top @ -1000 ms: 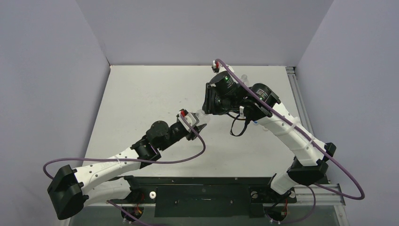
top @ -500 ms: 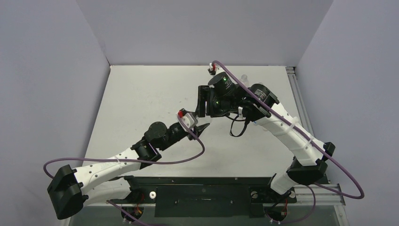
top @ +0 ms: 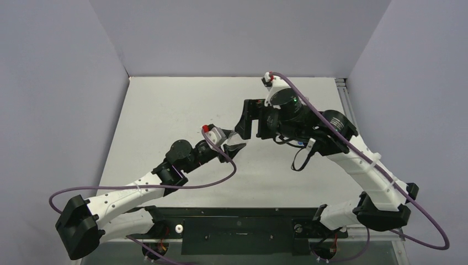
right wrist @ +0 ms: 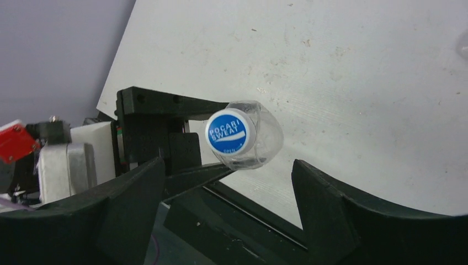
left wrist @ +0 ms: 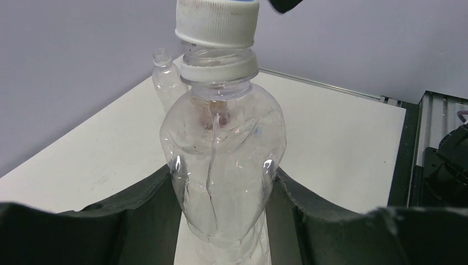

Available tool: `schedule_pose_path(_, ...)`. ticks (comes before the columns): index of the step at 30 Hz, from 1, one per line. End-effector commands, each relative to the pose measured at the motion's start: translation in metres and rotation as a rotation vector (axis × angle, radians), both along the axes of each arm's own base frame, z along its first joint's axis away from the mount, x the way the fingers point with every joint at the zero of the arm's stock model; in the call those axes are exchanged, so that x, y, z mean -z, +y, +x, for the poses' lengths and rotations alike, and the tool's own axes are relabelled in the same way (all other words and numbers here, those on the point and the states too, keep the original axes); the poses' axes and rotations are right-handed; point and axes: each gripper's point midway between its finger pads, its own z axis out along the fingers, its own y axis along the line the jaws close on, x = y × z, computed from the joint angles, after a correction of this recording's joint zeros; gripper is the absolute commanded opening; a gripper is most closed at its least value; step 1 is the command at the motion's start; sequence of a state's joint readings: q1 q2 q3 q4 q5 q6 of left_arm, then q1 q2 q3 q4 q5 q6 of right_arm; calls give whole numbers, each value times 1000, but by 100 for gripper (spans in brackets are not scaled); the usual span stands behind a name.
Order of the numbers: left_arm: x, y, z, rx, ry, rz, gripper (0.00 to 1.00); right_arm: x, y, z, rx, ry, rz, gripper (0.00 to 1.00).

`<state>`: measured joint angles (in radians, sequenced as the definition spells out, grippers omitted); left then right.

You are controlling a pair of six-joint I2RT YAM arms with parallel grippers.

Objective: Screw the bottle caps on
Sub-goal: Screw the bottle cap onto the plastic bottle.

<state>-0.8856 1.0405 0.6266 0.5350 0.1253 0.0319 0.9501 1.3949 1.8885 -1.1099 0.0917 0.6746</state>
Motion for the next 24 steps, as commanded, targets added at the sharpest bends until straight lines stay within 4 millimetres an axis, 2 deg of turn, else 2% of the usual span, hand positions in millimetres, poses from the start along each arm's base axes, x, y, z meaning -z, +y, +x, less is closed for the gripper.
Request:
schedule_pose_path(1,-16,-4,-12,108,17,-64,11,-40,-14,-4,-53,-210,77,80)
schedule_pose_path(2,-14,-4,-15,134,30,-56,11,-51,-18,-8,-66,-249,107,80)
schedule_pose_path(3,-15,-3,-15,143,31,-56,12,-48,-19,-9,-95,-274,82,80)
schedule_pose_path(4,-14,-5,-21,185,41,-47,11,-56,-23,-14,-113,-307,103,79)
schedule_pose_path(5,-14,-4,-22,195,47,-44,11,-53,-24,-15,-138,-333,76,79)
schedule_pose_path(8,-12,-6,-38,288,70,-17,11,-59,-26,-27,-232,-393,74,68)
schedule_pose_path(13,-13,-4,-65,441,109,15,12,-53,-15,-47,-430,-415,40,60)
schedule_pose_path(19,-18,-2,-89,582,155,11,12,-40,-8,-68,-592,-371,-4,59)
schedule_pose_path(24,-20,0,-99,634,170,8,12,-36,-6,-77,-647,-353,-12,59)
